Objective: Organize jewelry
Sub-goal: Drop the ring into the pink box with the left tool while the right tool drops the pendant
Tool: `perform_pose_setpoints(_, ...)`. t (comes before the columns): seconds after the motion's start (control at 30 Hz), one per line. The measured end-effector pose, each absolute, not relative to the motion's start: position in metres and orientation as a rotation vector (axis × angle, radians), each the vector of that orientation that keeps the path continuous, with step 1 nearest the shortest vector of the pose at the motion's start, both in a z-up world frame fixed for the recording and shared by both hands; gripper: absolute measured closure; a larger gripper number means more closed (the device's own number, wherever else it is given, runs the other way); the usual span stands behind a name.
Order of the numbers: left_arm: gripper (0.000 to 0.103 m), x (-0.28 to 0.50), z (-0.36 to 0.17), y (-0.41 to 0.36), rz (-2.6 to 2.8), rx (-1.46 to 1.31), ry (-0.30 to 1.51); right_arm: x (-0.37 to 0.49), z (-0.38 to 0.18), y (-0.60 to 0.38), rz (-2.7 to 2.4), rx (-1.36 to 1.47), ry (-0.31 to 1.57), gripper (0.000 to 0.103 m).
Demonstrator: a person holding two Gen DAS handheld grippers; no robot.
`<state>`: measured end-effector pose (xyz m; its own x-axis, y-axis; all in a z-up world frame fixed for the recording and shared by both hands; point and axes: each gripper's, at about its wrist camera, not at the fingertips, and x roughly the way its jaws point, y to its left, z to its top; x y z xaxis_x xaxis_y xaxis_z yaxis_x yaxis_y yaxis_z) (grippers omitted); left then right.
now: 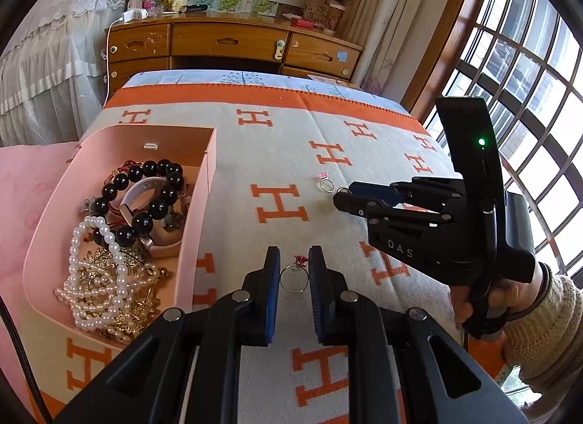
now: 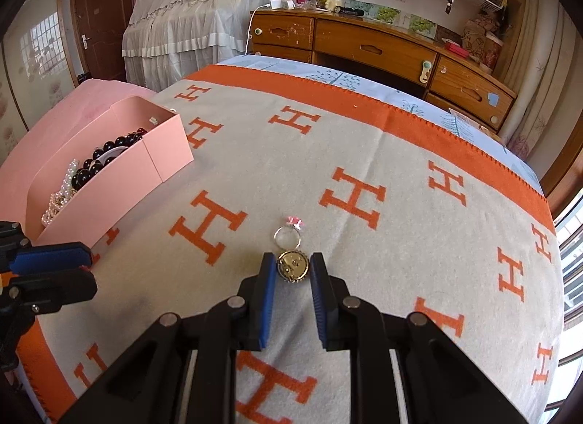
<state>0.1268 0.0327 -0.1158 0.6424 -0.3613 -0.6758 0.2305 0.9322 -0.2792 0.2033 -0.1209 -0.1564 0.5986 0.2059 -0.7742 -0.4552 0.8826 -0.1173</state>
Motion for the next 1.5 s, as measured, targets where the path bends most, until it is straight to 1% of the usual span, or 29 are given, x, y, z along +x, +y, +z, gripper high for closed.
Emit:
perform_pose_setpoints(0.23, 0.089, 0.121, -0.077, 0.066, -0.287, -0.221, 0.813, 0.171, -0.12, -0.108, 0.459, -0.278, 0.795, 0.084)
perform_pose_setpoints(0.5, 0.089, 0.119, -0.006, 0.121, -0.143, -0.212, 0.703, 0.151, -0.049, -0.063, 0.583, -0.211, 0.65, 0.084)
perform_pose_setpoints(0.67, 0.089, 0.128, 0.015, 0.139, -0.085, -0.216, 0.66, 0.16, -0.027, -0.029, 0.634, -0.196, 0.614, 0.084)
perform_pose_setpoints(0.77, 0.089, 0.138, 0.011, 0.145, -0.048, -0.203, 0.653, 0.175, -0.033, -0.014, 0.644, -0.177, 0.646, 0.084)
perform_pose_setpoints(0.83, 0.089, 0.147, 0.001, 0.148, -0.025, -0.2, 0.67, 0.188, -0.042, -0.006, 0.658, -0.151, 0.703, 0.084)
perform_pose_setpoints(1.1, 0.089, 0.187, -0.057, 0.157, 0.019, -0.214, 0.805, 0.232, -0.097, 0.01, 0.601, -0.124, 0.875, 0.084)
perform_pose_setpoints(1.3, 0.089, 0.199, -0.084, 0.159, 0.02, -0.215, 0.864, 0.253, -0.118, 0.006, 0.551, -0.084, 0.957, 0.083)
perform_pose_setpoints(1.37, 0.078, 0.2, -0.088, 0.158, 0.027, -0.212, 0.87, 0.259, -0.122, 0.005, 0.551, -0.061, 0.998, 0.083)
perform_pose_setpoints(1.4, 0.064, 0.2, -0.089, 0.158, 0.031, -0.213, 0.872, 0.26, -0.125, 0.004, 0.549, -0.053, 1.008, 0.083)
perform_pose_setpoints(1.43, 0.048, 0.2, -0.09, 0.159, 0.037, -0.218, 0.872, 0.261, -0.126, 0.004, 0.544, -0.048, 1.011, 0.083)
perform_pose_setpoints(1.47, 0.042, 0.2, -0.09, 0.16, 0.042, -0.224, 0.87, 0.261, -0.127, 0.003, 0.54, -0.044, 1.012, 0.083)
perform_pose_setpoints(1.5, 0.038, 0.2, -0.09, 0.161, 0.046, -0.229, 0.863, 0.261, -0.127, 0.003, 0.536, -0.04, 1.014, 0.082)
